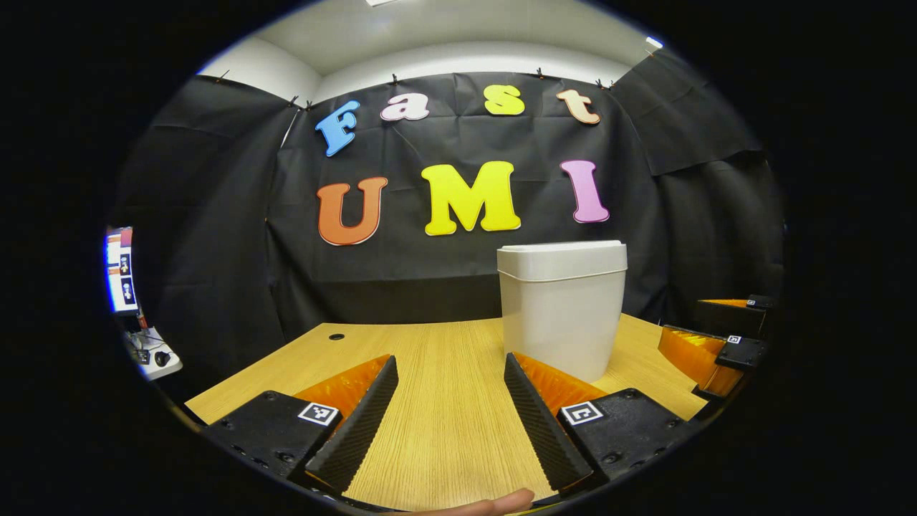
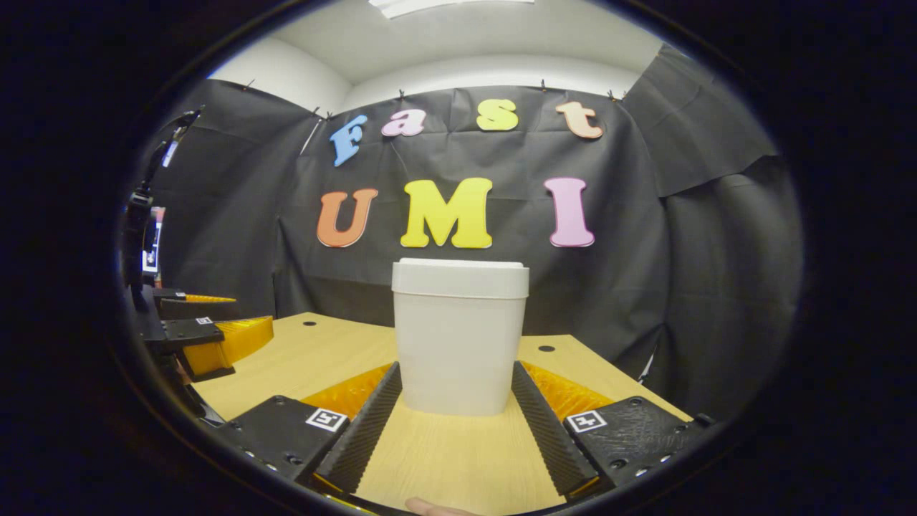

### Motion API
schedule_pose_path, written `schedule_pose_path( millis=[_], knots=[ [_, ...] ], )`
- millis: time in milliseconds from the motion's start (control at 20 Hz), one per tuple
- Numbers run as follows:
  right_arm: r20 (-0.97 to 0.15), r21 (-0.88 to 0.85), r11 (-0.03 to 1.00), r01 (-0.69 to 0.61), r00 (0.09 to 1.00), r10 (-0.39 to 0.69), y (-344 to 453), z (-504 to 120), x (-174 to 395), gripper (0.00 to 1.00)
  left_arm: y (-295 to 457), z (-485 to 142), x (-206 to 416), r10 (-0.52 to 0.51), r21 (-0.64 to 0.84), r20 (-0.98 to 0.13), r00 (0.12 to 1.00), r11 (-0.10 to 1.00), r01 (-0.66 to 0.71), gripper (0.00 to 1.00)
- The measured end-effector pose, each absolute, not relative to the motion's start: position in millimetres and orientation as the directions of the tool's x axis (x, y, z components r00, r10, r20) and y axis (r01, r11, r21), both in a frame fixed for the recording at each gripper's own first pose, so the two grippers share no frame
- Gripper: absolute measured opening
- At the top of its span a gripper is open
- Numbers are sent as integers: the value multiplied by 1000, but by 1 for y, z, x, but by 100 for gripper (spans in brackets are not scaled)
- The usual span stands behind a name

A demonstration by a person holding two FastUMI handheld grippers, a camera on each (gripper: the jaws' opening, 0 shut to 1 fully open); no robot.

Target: Press the lid of the desktop garbage bin to open it, pick up the crumpled paper on the desktop and throw it into the bin, then pick up the pop can on the desktop and drop it into the bin, and finally close the garbage bin lid.

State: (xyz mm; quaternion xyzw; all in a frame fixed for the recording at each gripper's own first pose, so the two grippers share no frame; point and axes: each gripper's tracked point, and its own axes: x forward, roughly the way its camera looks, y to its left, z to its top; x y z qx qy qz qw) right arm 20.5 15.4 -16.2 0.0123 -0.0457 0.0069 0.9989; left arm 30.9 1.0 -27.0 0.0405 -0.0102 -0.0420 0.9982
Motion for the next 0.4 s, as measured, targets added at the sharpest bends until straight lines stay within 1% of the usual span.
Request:
schedule_pose_path(
  millis=[50, 100, 200, 300, 350, 400],
  knots=[
    [92, 25, 1000, -17, 996, 15, 17, -15, 21, 98, 1, -26, 31, -84, 84, 19, 996, 993, 82, 97],
    [86, 23, 1000, -19, 996, 17, 17, -18, 22, 95, 0, -26, 31, -86, 87, 20, 996, 993, 84, 96],
    [79, 12, 1000, -20, 997, 19, 18, -20, 22, 98, -1, -27, 31, -89, 91, 19, 996, 992, 87, 97],
    [77, 10, 1000, -20, 997, 19, 18, -21, 21, 95, -3, -27, 30, -94, 93, 20, 995, 991, 92, 97],
    [76, 11, 1000, -22, 997, 21, 19, -21, 21, 97, -4, -27, 31, -94, 95, 19, 995, 991, 92, 97],
    [77, 11, 1000, -23, 997, 22, 18, -21, 21, 95, -3, -28, 30, -93, 96, 18, 996, 991, 91, 97]
  ],
)
